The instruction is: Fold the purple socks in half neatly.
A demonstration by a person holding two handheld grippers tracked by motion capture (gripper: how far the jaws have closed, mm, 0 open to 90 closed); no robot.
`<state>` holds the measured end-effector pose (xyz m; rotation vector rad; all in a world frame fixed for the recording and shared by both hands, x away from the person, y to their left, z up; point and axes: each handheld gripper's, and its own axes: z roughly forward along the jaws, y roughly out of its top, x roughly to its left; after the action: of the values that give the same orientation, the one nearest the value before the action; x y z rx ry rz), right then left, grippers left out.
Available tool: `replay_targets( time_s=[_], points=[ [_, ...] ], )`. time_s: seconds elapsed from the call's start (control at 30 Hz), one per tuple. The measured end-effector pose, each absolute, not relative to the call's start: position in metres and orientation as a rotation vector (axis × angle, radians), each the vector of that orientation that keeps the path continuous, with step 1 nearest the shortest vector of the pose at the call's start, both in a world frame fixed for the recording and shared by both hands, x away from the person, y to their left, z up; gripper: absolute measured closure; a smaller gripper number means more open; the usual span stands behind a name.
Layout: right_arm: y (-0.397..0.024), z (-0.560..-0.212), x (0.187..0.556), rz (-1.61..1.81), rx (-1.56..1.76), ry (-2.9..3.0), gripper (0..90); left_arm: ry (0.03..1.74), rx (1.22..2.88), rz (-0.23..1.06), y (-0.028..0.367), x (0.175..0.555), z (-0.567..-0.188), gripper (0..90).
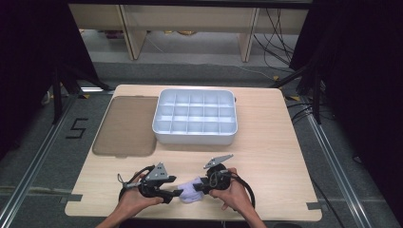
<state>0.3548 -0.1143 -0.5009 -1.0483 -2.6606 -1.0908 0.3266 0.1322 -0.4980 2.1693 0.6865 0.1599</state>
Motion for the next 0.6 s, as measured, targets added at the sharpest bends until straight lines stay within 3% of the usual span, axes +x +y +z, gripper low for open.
replay_targets(
  time_s=[0.17,0.6],
  points=[
    [-0.112,-0.501,0.351,-1.132,-1.050,-2.691,66.3,0.724,2.162,0.153,0.141,0.322,-0.501,33.8],
    [-0.110,-0.495,0.347,-1.119,-0.996,-2.777,66.6,0.759,2.181,0.190,0.166,0.317,-0.501,30.7]
  ],
)
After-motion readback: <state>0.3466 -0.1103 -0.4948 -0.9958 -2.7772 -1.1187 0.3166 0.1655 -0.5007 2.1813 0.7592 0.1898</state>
